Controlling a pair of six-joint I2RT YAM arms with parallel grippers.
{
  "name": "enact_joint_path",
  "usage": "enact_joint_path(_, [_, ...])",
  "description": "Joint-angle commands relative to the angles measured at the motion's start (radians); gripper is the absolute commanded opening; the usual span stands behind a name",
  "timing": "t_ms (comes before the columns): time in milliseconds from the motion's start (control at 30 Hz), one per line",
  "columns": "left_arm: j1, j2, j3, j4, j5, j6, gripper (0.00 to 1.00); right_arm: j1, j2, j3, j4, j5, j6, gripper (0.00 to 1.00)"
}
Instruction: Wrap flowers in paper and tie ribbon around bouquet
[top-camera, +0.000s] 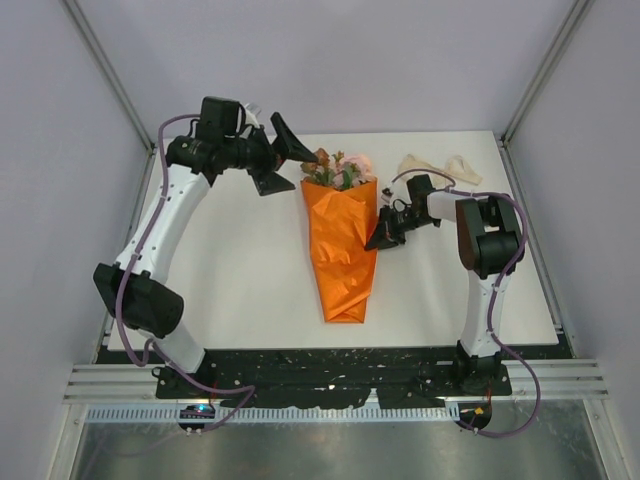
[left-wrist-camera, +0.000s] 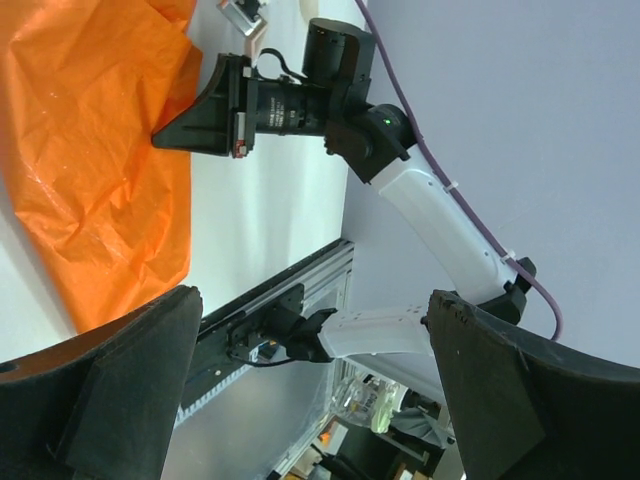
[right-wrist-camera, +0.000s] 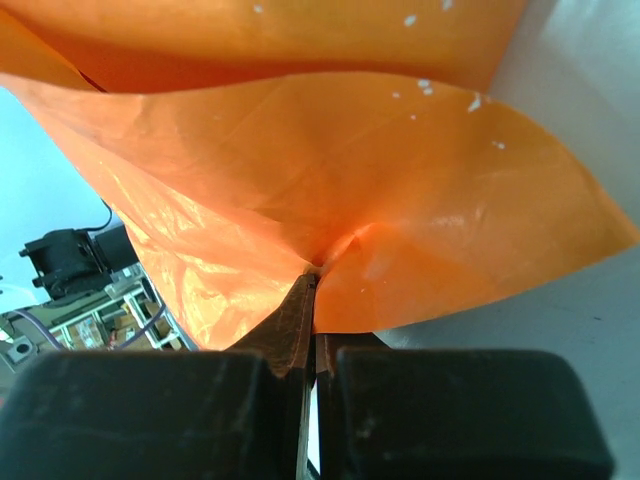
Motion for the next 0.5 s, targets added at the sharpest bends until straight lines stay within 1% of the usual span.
enact_joint_path(0, [0.032,-0.043,-0.127,0.029,0.019,0.053,1.0,0.029,-0.036,0.019,-0.063,0.031,-0.09,0.05])
enact_joint_path(33, [0.049,-0.06,-0.208,0.058,0.026,0.088,1.0,0.032,-0.039,0.014,-0.061,0.03,-0.088,0.05])
enact_joint_path(67, [0.076,-0.083,-0.33,0.112,0.022,0.106,1.0,0.036,-0.045,0.008,-0.054,0.022,-0.084,0.05])
enact_joint_path(100, [0.096,-0.116,-0.482,0.234,0.055,0.095,1.0,0.041,-0.045,0.006,-0.052,0.022,-0.085,0.05])
enact_joint_path(133, [0.124,-0.156,-0.652,0.4,0.074,0.081,1.0,0.042,-0.048,0.003,-0.054,0.025,-0.091,0.05])
enact_joint_path(167, [0.142,-0.182,-0.775,0.539,0.091,0.065,1.0,0.042,-0.05,0.006,-0.055,0.025,-0.091,0.05])
enact_joint_path(200, [0.153,-0.201,-0.862,0.719,0.135,0.05,1.0,0.042,-0.044,0.014,-0.063,0.025,-0.111,0.05])
enact_joint_path(233, [0.158,-0.21,-0.937,0.846,0.187,0.047,1.0,0.042,-0.038,0.025,-0.072,0.031,-0.117,0.05])
enact_joint_path(267, [0.156,-0.224,-0.977,0.935,0.195,0.047,1.0,0.042,-0.03,0.026,-0.069,0.031,-0.12,0.05])
enact_joint_path(300, [0.15,-0.226,-1.014,1.053,0.218,0.012,1.0,0.042,-0.024,0.029,-0.058,0.022,-0.119,0.05])
enact_joint_path(333, [0.136,-0.214,-1.046,1.204,0.253,-0.037,0.96,0.044,-0.013,0.029,-0.051,0.017,-0.105,0.05])
enact_joint_path(400, [0.113,-0.163,-1.03,1.238,0.29,-0.059,0.79,0.042,-0.005,0.02,-0.014,0.004,-0.067,0.05])
enact_joint_path(433, [0.099,-0.125,-1.027,1.32,0.318,-0.091,0.67,0.042,-0.005,0.0,0.041,-0.013,-0.017,0.05])
enact_joint_path(467, [0.087,-0.093,-1.02,1.364,0.332,-0.116,0.58,0.042,-0.011,-0.013,0.072,-0.019,0.013,0.05])
